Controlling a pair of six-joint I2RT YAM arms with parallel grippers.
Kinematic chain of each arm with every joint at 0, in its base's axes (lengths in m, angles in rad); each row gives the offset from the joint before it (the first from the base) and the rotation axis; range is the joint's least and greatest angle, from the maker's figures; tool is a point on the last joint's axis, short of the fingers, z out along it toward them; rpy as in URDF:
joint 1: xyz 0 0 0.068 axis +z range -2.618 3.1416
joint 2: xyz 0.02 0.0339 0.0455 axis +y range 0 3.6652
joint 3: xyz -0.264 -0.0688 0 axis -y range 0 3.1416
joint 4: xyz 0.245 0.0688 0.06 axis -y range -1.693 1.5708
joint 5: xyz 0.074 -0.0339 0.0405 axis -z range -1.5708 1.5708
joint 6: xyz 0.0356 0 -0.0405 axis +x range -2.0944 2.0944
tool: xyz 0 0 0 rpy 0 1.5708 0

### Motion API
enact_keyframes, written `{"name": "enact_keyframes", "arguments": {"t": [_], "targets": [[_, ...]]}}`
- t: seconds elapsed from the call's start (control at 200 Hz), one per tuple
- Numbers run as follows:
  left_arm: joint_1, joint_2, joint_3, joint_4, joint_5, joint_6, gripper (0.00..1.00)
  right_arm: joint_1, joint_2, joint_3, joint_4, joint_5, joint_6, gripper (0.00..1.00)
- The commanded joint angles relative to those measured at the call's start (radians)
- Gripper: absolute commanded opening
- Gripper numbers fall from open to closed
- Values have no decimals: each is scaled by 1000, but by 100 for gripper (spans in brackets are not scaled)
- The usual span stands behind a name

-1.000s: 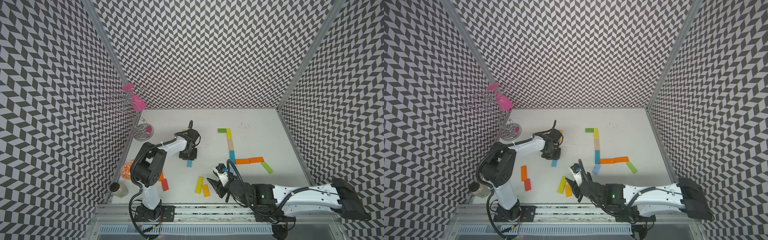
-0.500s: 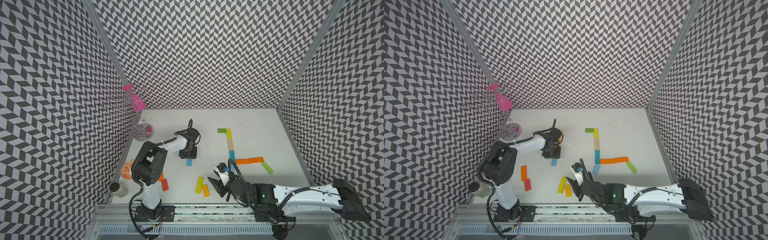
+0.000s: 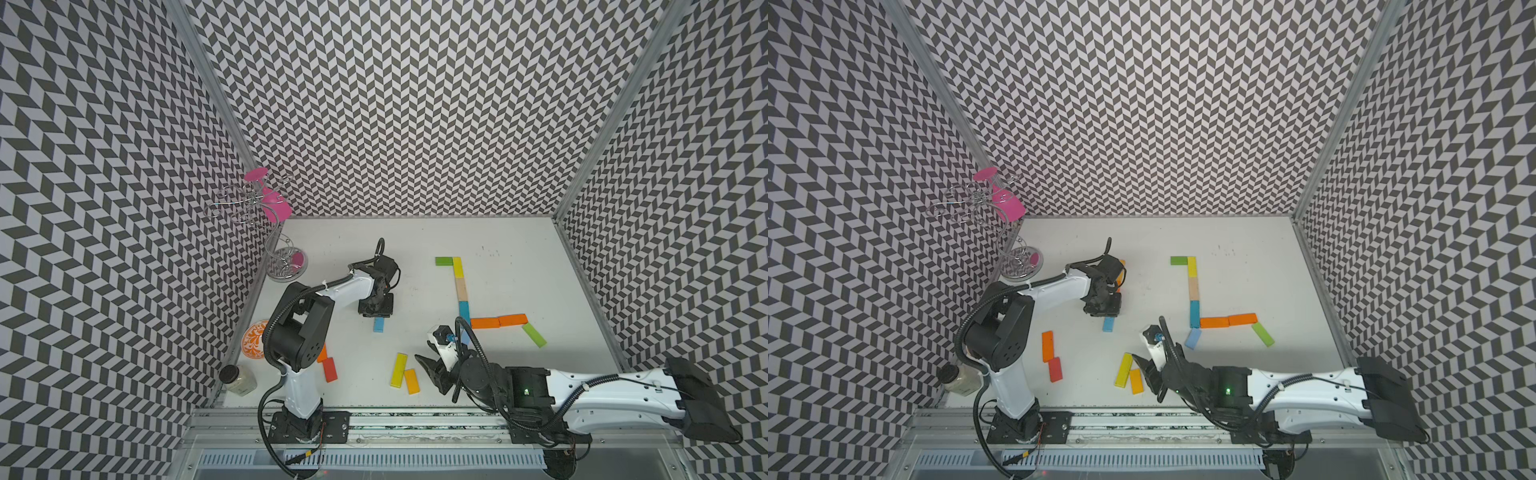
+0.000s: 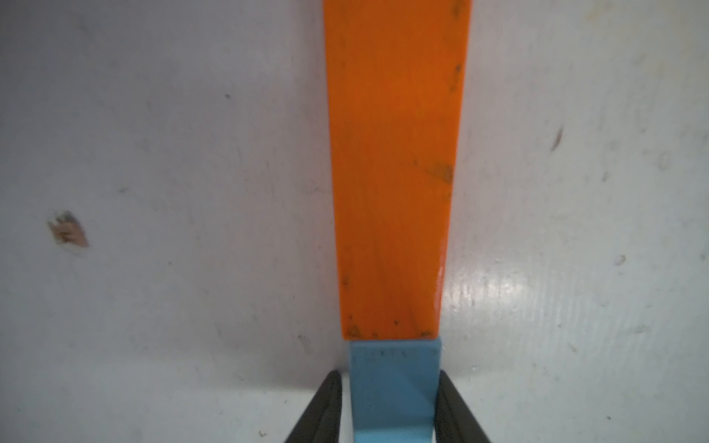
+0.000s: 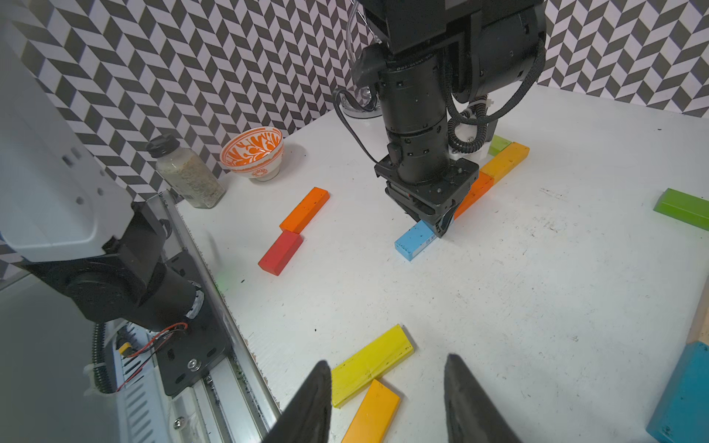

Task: Assemble a giraffe with building blocks
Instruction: Assemble the building block at the center of the board.

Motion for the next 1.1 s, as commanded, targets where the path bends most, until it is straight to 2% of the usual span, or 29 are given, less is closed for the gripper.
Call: {"name": "enact_keyframes", "arguments": {"t": [0.0,0.14,0.466,0.776,0.906,1.092], "targets": [[-3,-8,17,-11,-1,-4,40,-5,4,4,30,-7,10,46],[-3,-7,22,-13,0,-3,43,-6,2,3,30,-5,10,46],[-39,-123,114,-86,-10,1,70,-7,1,5,27,-2,14,46],[-32,-421,247,-208,-65,4,75,-10,16,36,-8,7,50,47],[22,-581,212,-202,-73,0,76,-10,67,90,-70,11,106,48],[133,-784,117,-199,-71,3,80,-21,186,226,-244,11,288,49]]}}
